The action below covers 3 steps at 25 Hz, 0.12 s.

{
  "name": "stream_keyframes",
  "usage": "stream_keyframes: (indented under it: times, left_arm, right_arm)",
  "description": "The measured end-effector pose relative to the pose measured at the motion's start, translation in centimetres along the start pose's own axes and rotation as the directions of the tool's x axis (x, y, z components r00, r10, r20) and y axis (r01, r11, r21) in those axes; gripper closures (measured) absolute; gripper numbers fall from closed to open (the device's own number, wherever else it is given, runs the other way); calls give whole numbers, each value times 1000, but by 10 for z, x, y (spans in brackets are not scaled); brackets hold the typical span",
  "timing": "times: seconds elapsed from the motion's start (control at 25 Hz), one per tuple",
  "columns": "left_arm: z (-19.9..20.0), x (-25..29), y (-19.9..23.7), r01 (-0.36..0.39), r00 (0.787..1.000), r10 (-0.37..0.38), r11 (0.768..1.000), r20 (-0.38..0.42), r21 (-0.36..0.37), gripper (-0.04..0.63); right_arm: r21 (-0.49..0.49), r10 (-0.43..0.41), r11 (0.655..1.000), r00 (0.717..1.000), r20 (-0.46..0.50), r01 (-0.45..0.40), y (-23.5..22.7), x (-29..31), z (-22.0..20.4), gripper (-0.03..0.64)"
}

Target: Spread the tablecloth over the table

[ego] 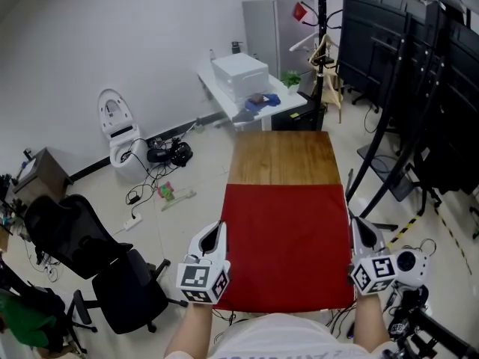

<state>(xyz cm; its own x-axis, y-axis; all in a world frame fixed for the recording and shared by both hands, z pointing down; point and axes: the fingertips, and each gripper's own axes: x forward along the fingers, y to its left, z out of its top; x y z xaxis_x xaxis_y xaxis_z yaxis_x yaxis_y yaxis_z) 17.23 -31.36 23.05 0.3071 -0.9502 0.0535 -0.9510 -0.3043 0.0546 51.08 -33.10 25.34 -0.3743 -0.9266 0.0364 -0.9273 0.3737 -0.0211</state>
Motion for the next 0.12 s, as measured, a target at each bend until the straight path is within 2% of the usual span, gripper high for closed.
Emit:
stream_keyframes:
  times: [0.12]
  left_arm:
    - [-1,-1,2,6,1000,-6,1000,2,-8,588]
  right_arm:
    - [-10,4,1000,1000,4,-4,5,3,0,613]
